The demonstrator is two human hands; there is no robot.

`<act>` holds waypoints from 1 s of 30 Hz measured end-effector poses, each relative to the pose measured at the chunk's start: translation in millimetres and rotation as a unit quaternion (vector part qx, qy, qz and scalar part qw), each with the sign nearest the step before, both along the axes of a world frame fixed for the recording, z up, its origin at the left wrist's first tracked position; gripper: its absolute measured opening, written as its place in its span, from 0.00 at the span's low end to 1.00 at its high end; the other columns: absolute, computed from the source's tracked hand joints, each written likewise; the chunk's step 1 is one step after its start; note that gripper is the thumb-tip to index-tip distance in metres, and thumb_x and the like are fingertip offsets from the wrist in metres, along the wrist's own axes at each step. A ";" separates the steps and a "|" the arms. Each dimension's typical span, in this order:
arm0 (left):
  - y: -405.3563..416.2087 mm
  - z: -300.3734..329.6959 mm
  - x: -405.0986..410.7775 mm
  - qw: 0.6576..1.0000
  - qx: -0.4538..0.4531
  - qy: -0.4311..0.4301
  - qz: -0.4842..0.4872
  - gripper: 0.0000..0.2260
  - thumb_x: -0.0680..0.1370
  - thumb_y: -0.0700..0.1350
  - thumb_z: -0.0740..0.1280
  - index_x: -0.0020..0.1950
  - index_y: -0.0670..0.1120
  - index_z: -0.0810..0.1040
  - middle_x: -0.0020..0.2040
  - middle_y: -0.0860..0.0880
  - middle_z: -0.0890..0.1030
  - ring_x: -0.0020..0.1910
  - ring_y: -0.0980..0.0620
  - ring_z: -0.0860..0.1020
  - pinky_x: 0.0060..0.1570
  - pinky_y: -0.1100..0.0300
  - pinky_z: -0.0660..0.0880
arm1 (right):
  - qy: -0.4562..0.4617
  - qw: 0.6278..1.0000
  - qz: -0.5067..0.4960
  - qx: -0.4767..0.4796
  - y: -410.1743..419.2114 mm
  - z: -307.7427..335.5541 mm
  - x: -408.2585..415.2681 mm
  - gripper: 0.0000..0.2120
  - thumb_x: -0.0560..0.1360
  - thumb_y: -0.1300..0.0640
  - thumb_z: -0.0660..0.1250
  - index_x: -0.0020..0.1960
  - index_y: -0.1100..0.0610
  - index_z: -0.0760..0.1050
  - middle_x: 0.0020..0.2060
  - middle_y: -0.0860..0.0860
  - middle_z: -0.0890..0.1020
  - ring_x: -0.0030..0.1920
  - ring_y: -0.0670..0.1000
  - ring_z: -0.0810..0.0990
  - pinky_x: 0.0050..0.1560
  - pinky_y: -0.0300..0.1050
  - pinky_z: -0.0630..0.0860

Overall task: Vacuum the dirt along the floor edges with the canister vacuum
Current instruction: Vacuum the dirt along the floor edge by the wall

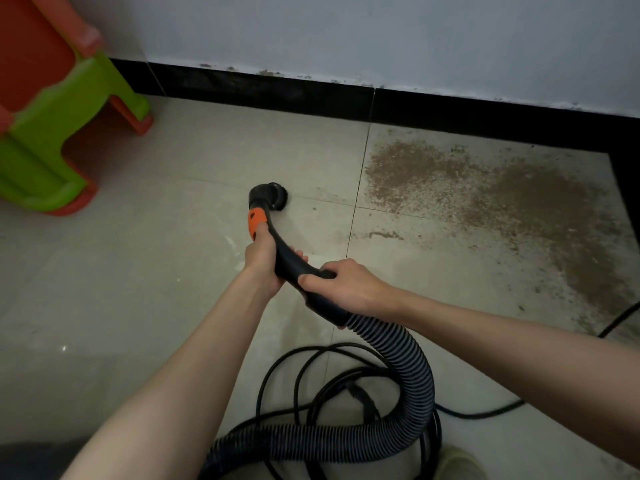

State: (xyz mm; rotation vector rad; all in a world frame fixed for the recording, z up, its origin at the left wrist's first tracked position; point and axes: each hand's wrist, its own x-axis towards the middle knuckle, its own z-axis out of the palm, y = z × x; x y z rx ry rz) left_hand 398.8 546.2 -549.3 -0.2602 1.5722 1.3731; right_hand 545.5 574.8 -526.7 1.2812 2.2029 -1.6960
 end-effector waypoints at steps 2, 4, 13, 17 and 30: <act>-6.7 -2.3 -1.8 0.999 -0.003 0.024 0.047 0.28 0.76 0.65 0.61 0.60 0.40 0.69 0.37 0.43 0.75 0.27 0.48 0.75 0.32 0.56 0.74 | 0.008 1.000 0.010 -0.025 -3.0 2.5 -3.3 0.18 0.73 0.42 0.68 0.45 0.58 0.79 0.37 0.53 0.83 0.28 0.49 0.81 0.28 0.41 0.78; -12.9 -3.1 -4.0 0.997 -0.007 0.026 0.074 0.24 0.77 0.63 0.61 0.49 0.41 0.70 0.32 0.44 0.74 0.25 0.49 0.74 0.31 0.58 0.73 | 0.006 0.999 0.026 -0.026 -6.9 3.8 -2.7 0.17 0.73 0.42 0.67 0.45 0.57 0.79 0.36 0.51 0.83 0.29 0.48 0.81 0.27 0.37 0.76; 0.9 0.2 17.2 1.000 0.007 -0.001 -0.013 0.28 0.78 0.63 0.60 0.64 0.41 0.67 0.37 0.44 0.73 0.30 0.48 0.74 0.30 0.56 0.74 | -0.033 0.999 0.007 0.019 -12.7 5.2 25.7 0.19 0.76 0.40 0.64 0.47 0.57 0.77 0.41 0.51 0.81 0.40 0.51 0.80 0.42 0.45 0.74; 23.1 9.5 27.2 0.998 0.008 0.006 -0.055 0.30 0.79 0.62 0.59 0.68 0.38 0.65 0.41 0.42 0.75 0.32 0.48 0.76 0.25 0.59 0.75 | -0.003 0.997 -0.068 -0.035 0.5 11.5 34.3 0.18 0.77 0.43 0.65 0.49 0.60 0.77 0.41 0.58 0.82 0.33 0.56 0.81 0.33 0.47 0.77; 56.6 14.5 30.9 0.992 -0.029 0.039 -0.115 0.23 0.80 0.60 0.58 0.63 0.41 0.68 0.42 0.42 0.74 0.30 0.47 0.75 0.26 0.58 0.74 | 0.031 0.986 -0.147 -0.077 8.5 16.0 40.5 0.15 0.76 0.45 0.67 0.43 0.57 0.77 0.34 0.55 0.81 0.25 0.52 0.80 0.24 0.42 0.75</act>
